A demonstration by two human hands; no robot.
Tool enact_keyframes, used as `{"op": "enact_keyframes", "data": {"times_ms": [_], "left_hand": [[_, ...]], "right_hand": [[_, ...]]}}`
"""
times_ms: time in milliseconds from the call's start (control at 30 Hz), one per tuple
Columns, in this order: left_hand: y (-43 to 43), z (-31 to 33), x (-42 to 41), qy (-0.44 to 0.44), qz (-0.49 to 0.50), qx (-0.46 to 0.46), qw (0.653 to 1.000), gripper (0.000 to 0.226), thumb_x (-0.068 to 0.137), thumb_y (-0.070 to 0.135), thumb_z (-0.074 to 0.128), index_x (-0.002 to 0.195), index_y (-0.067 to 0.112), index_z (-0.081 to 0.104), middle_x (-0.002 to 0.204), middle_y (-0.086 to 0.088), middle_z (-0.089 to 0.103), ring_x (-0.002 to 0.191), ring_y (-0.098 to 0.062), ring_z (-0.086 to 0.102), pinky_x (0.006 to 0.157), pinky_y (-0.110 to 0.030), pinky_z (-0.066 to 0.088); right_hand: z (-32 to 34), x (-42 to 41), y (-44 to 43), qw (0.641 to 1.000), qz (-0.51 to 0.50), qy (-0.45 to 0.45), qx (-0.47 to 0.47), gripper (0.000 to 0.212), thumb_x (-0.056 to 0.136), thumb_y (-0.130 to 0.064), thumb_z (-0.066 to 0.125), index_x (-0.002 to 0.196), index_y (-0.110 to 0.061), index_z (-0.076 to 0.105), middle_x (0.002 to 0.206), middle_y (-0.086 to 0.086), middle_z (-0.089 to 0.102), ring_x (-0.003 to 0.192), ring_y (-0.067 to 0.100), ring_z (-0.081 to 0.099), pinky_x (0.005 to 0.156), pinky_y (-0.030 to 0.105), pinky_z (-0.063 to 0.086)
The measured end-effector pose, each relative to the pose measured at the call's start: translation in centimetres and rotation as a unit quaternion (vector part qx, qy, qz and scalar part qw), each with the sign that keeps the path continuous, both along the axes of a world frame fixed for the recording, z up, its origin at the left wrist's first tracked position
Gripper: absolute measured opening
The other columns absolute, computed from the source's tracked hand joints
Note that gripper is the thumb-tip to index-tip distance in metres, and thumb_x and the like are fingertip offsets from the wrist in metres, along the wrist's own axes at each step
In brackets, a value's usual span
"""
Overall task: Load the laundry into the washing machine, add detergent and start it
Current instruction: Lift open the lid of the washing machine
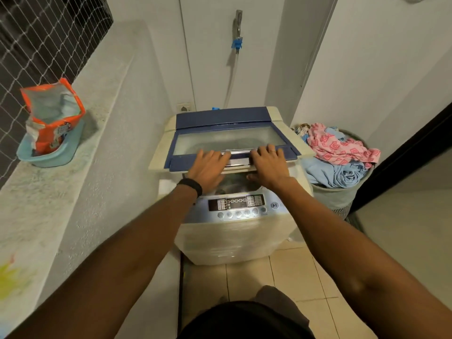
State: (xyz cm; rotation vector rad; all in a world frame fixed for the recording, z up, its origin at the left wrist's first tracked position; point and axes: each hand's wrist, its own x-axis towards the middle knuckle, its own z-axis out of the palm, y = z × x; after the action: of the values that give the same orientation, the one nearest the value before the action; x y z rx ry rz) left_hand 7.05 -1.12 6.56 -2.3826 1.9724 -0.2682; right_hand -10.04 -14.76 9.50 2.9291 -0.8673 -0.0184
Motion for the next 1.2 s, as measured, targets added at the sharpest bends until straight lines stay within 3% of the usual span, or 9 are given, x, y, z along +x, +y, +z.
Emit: {"op": "enact_keyframes", "data": {"times_ms": [100,200,400,500,567,633,733,867,1200], "left_hand": [[-1.2,3.5,3.2,-0.044,-0.077,-0.029,0.996,0.053,0.099,0.043,0.058,0.142,0.020,0.039,0.125,-0.010,0.060,0.111,-0.029,0.058,0.097,-0.047,0.042],[-2.4,6.0,6.0,-0.077,-0.126,-0.056,0.987,0.052,0.102,0.042,0.052,0.147,0.019,0.040,0.129,-0.015,0.059,0.111,-0.032,0.059,0.093,-0.048,0.046],[-5.7,8.5,9.9,-0.137,-0.082,-0.155,0.975,0.054,0.102,0.030,0.054,0.152,0.019,0.037,0.141,-0.017,0.049,0.128,-0.035,0.048,0.104,-0.053,0.034],[-7.9,8.8,11.7,-0.178,-0.061,-0.233,0.954,0.053,0.090,0.010,0.066,0.139,0.020,0.049,0.138,-0.013,0.044,0.125,-0.032,0.043,0.101,-0.051,0.031],[-9.7,9.0,12.6,-0.194,-0.020,-0.258,0.946,0.060,0.083,0.002,0.071,0.137,0.019,0.051,0.134,-0.011,0.045,0.120,-0.031,0.043,0.099,-0.049,0.031],[-11.5,9.4,13.4,-0.194,0.026,-0.256,0.947,0.065,0.080,0.001,0.072,0.139,0.019,0.052,0.131,-0.010,0.052,0.117,-0.030,0.045,0.099,-0.046,0.030],[-14.4,10.0,15.0,-0.171,0.070,-0.255,0.949,0.052,0.093,0.015,0.063,0.144,0.018,0.051,0.134,-0.011,0.058,0.119,-0.031,0.049,0.099,-0.047,0.037],[-17.7,10.7,16.7,-0.129,0.120,-0.222,0.959,0.054,0.105,0.038,0.041,0.154,0.014,0.039,0.144,-0.013,0.052,0.128,-0.034,0.049,0.109,-0.050,0.038],[-22.7,10.2,20.2,-0.067,0.156,-0.116,0.979,0.081,0.102,0.047,0.047,0.162,0.007,0.012,0.165,-0.017,0.028,0.152,-0.036,0.026,0.125,-0.053,0.022]], "right_hand": [[3.0,1.1,-2.0,0.997,0.033,-0.042,-0.061,0.047,0.095,-0.050,0.062,0.131,-0.021,0.055,0.134,0.009,0.057,0.124,0.032,0.044,0.100,0.045,0.035],[4.6,1.8,-3.7,0.992,0.049,-0.078,-0.084,0.052,0.095,-0.048,0.064,0.139,-0.022,0.052,0.139,0.010,0.055,0.128,0.035,0.043,0.103,0.048,0.036],[5.2,5.8,-7.1,0.949,0.052,-0.295,-0.101,0.048,0.098,-0.034,0.063,0.141,-0.018,0.049,0.141,0.013,0.050,0.126,0.034,0.047,0.099,0.046,0.043],[5.1,8.8,-9.4,0.914,0.070,-0.378,-0.134,0.030,0.101,-0.027,0.059,0.128,-0.015,0.058,0.134,0.014,0.056,0.126,0.035,0.048,0.100,0.045,0.044],[5.3,10.9,-11.3,0.903,0.068,-0.401,-0.140,0.030,0.101,-0.028,0.058,0.128,-0.016,0.060,0.132,0.013,0.058,0.128,0.035,0.047,0.101,0.045,0.043],[5.6,12.7,-13.3,0.905,0.066,-0.396,-0.144,0.033,0.102,-0.029,0.056,0.133,-0.018,0.059,0.134,0.012,0.058,0.130,0.035,0.047,0.103,0.045,0.041],[5.9,15.3,-16.2,0.916,0.070,-0.370,-0.138,0.042,0.104,-0.034,0.052,0.144,-0.020,0.052,0.143,0.011,0.053,0.136,0.034,0.045,0.108,0.046,0.038],[6.1,18.5,-18.3,0.957,0.047,-0.268,-0.100,0.073,0.099,-0.040,0.055,0.161,-0.018,0.023,0.163,0.013,0.030,0.153,0.035,0.022,0.114,0.051,0.034],[8.0,24.2,-21.5,0.987,0.005,-0.162,-0.013,0.096,0.092,-0.030,0.068,0.163,-0.014,0.005,0.169,0.012,0.011,0.157,0.038,0.003,0.119,0.055,0.029]]}}
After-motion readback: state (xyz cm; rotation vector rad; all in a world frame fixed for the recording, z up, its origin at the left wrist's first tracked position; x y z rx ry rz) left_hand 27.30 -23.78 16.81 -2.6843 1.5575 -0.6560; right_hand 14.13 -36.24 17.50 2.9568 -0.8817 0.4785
